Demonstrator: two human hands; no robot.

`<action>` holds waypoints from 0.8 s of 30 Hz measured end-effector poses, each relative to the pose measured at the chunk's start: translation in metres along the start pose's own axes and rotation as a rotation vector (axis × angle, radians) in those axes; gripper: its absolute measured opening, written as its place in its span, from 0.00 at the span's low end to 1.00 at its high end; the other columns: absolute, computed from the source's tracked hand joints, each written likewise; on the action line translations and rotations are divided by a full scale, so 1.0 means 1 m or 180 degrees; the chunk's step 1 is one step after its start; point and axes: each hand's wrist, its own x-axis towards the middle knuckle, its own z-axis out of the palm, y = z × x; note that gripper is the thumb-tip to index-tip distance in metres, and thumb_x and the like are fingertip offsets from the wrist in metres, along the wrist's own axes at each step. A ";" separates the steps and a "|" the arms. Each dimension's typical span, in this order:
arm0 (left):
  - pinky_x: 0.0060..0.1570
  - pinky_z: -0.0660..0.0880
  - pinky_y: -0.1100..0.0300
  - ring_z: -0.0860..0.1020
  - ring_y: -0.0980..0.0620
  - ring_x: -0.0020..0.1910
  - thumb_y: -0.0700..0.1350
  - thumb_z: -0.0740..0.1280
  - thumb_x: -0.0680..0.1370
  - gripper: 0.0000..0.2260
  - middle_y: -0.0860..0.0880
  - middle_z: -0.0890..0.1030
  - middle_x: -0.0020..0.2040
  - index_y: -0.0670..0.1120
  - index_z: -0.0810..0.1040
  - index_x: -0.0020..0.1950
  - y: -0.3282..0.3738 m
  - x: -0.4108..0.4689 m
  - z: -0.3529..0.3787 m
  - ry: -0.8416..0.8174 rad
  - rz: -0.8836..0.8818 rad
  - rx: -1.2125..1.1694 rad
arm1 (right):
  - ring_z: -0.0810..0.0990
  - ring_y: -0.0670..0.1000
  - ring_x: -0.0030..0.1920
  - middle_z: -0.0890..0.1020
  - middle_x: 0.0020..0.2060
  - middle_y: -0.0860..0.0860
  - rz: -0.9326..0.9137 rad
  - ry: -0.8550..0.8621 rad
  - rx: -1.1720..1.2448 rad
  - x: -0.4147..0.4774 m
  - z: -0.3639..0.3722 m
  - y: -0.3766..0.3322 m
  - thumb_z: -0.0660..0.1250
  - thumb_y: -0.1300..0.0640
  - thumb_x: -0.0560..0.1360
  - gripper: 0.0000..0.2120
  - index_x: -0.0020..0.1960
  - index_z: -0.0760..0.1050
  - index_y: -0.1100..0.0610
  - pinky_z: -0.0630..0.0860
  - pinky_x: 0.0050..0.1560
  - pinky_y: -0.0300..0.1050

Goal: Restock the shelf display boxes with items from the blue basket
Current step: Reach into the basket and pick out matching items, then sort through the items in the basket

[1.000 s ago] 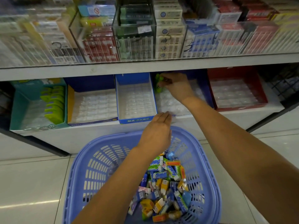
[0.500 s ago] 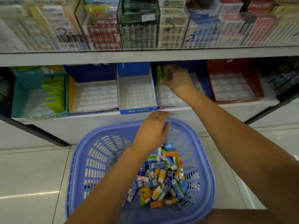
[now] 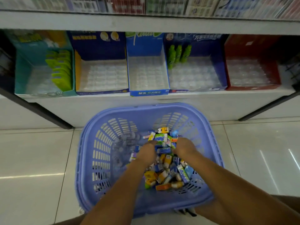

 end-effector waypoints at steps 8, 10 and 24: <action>0.64 0.70 0.52 0.71 0.42 0.65 0.31 0.63 0.74 0.26 0.42 0.69 0.70 0.44 0.67 0.72 -0.011 0.033 0.016 -0.0014 -0.0019 0.0142 | 0.78 0.57 0.45 0.76 0.40 0.55 0.0047 -0.0020 0.0346 0.012 0.010 0.003 0.69 0.51 0.75 0.15 0.37 0.67 0.57 0.74 0.41 0.46; 0.63 0.71 0.51 0.71 0.42 0.65 0.30 0.65 0.73 0.27 0.42 0.69 0.69 0.44 0.67 0.71 -0.015 0.039 0.018 0.0022 0.0055 0.0226 | 0.75 0.52 0.36 0.71 0.33 0.53 -0.0054 -0.0191 0.0489 0.012 -0.002 0.007 0.72 0.50 0.72 0.21 0.32 0.61 0.54 0.68 0.31 0.41; 0.46 0.76 0.53 0.79 0.42 0.52 0.36 0.64 0.78 0.15 0.40 0.79 0.56 0.42 0.71 0.64 0.011 0.028 -0.009 0.0216 -0.0021 -0.0113 | 0.78 0.47 0.29 0.80 0.29 0.49 -0.0956 -0.0106 0.2510 -0.043 -0.092 0.014 0.76 0.56 0.69 0.12 0.45 0.75 0.57 0.74 0.34 0.41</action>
